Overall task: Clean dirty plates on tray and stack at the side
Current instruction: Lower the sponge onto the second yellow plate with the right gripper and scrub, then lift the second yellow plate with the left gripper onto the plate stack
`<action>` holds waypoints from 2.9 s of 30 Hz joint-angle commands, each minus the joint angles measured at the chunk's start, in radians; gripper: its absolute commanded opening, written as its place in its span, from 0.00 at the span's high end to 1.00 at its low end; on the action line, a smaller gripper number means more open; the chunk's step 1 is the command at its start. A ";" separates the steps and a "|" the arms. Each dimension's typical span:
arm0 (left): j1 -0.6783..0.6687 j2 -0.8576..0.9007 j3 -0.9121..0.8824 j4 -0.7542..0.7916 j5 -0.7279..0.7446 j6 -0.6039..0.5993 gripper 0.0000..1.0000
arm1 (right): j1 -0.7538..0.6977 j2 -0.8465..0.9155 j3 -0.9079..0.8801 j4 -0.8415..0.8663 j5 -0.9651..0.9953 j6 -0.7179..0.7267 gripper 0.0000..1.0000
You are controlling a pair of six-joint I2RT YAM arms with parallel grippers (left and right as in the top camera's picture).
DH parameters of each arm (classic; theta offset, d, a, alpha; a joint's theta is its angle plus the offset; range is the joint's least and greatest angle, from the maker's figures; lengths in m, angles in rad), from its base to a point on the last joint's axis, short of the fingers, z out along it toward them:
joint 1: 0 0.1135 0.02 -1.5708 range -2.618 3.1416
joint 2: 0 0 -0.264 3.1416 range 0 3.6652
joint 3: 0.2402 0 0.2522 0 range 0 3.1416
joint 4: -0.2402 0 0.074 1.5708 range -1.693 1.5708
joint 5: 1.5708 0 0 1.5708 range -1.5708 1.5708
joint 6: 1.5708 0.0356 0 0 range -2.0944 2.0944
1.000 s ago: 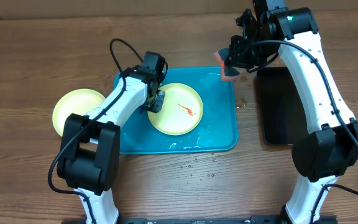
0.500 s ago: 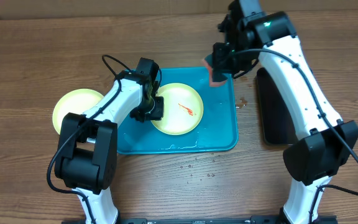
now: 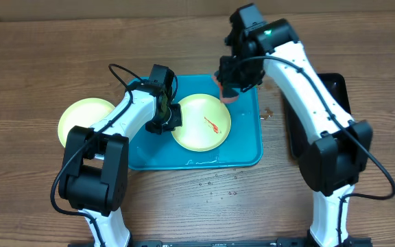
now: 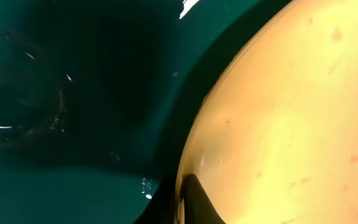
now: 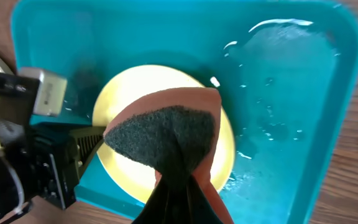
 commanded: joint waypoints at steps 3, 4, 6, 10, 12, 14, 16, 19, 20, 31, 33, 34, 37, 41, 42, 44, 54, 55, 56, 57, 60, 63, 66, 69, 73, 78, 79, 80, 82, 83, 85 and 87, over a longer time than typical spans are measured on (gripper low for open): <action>0.015 0.018 -0.036 -0.011 -0.022 -0.013 0.96 | 0.054 0.092 0.007 -0.008 0.021 0.033 0.96; 0.023 0.018 -0.036 -0.014 -0.017 -0.013 0.96 | 0.060 0.109 0.007 -0.010 0.032 0.038 0.96; 0.042 0.018 -0.036 -0.019 0.013 -0.013 0.96 | 0.069 0.143 0.007 -0.008 0.037 0.049 0.96; 0.085 0.018 -0.036 -0.019 0.085 -0.011 0.96 | 0.076 0.205 0.002 -0.003 0.037 0.056 0.96; 0.106 0.018 -0.036 -0.021 0.113 -0.004 0.96 | 0.076 0.229 -0.014 0.011 0.038 0.056 0.96; 0.116 0.018 -0.036 -0.019 0.138 0.013 0.96 | 0.075 0.241 -0.040 0.033 0.045 0.056 0.96; 0.116 0.018 -0.036 -0.020 0.143 0.015 0.96 | 0.076 0.242 -0.078 0.067 0.048 0.056 0.96; 0.116 0.018 -0.036 -0.019 0.144 0.014 0.96 | 0.078 0.242 -0.122 0.101 0.046 0.056 0.96; 0.116 0.018 -0.036 -0.019 0.144 0.014 0.96 | 0.082 0.242 -0.143 0.114 0.039 0.056 0.96; 0.117 0.018 -0.036 -0.005 0.196 0.018 0.96 | 0.188 0.242 -0.241 0.256 -0.247 -0.050 0.96; 0.117 0.018 -0.036 -0.004 0.195 0.018 0.96 | 0.205 0.242 -0.241 0.261 -0.249 -0.052 0.96; 0.117 0.018 -0.036 -0.004 0.195 0.018 0.96 | 0.212 0.242 -0.241 0.251 -0.245 -0.054 0.96; 0.117 0.018 -0.036 -0.004 0.195 0.018 0.96 | 0.214 0.242 -0.241 0.203 -0.240 -0.055 0.96; 0.117 0.018 -0.036 -0.004 0.193 0.020 0.96 | 0.182 0.242 -0.240 0.132 -0.166 -0.053 0.96; 0.117 0.018 -0.036 -0.005 0.192 0.021 0.96 | 0.168 0.242 -0.240 0.122 -0.141 -0.048 0.96; 0.117 0.018 -0.036 -0.005 0.192 0.026 0.96 | 0.132 0.242 -0.239 0.113 -0.105 -0.047 0.96; 0.117 0.018 -0.036 -0.006 0.187 0.036 0.96 | 0.004 0.242 -0.238 0.140 0.008 -0.161 0.96; 0.117 0.018 -0.036 -0.006 0.187 0.036 0.96 | 0.003 0.242 -0.235 0.150 0.008 -0.178 0.96; 0.117 0.018 -0.036 -0.008 0.187 0.036 0.96 | 0.002 0.242 -0.227 0.159 0.011 -0.189 0.96; 0.117 0.018 -0.036 -0.009 0.187 0.037 0.96 | 0.002 0.242 -0.220 0.173 0.014 -0.201 0.96; 0.117 0.018 -0.036 -0.017 0.184 0.037 0.96 | 0.005 0.242 -0.184 0.213 0.014 -0.209 0.96; 0.117 0.018 -0.036 -0.024 0.184 0.048 0.96 | 0.012 0.242 -0.152 0.264 0.007 -0.208 0.96; 0.117 0.018 -0.036 -0.024 0.185 0.047 0.96 | 0.019 0.242 -0.141 0.319 -0.030 -0.204 0.96; 0.117 0.018 -0.036 -0.024 0.185 0.047 0.96 | 0.029 0.242 -0.141 0.359 -0.093 -0.204 0.96; 0.117 0.018 -0.036 -0.019 0.185 0.047 0.96 | 0.051 0.242 -0.141 0.407 -0.223 -0.204 0.96; 0.117 0.018 -0.027 0.006 0.184 0.064 0.96 | 0.056 0.231 -0.111 0.399 -0.438 -0.204 0.96; 0.117 0.018 -0.023 0.006 0.184 0.072 0.96 | 0.050 0.224 -0.096 0.390 -0.460 -0.204 0.96; 0.117 0.018 -0.018 0.006 0.184 0.082 0.93 | 0.041 0.210 -0.077 0.377 -0.481 -0.204 0.96; 0.117 0.018 -0.011 0.004 0.183 0.093 0.96 | 0.022 0.174 -0.032 0.347 -0.489 -0.204 0.96; 0.117 0.018 -0.009 0.003 0.183 0.098 0.96 | 0.013 0.151 -0.006 0.329 -0.489 -0.204 0.96; 0.117 0.017 -0.005 0.001 0.181 0.113 0.96 | -0.010 0.105 0.040 0.299 -0.484 -0.204 0.96; 0.117 0.011 0.000 -0.010 0.145 0.117 0.97 | -0.037 0.050 0.084 0.261 -0.446 -0.203 0.96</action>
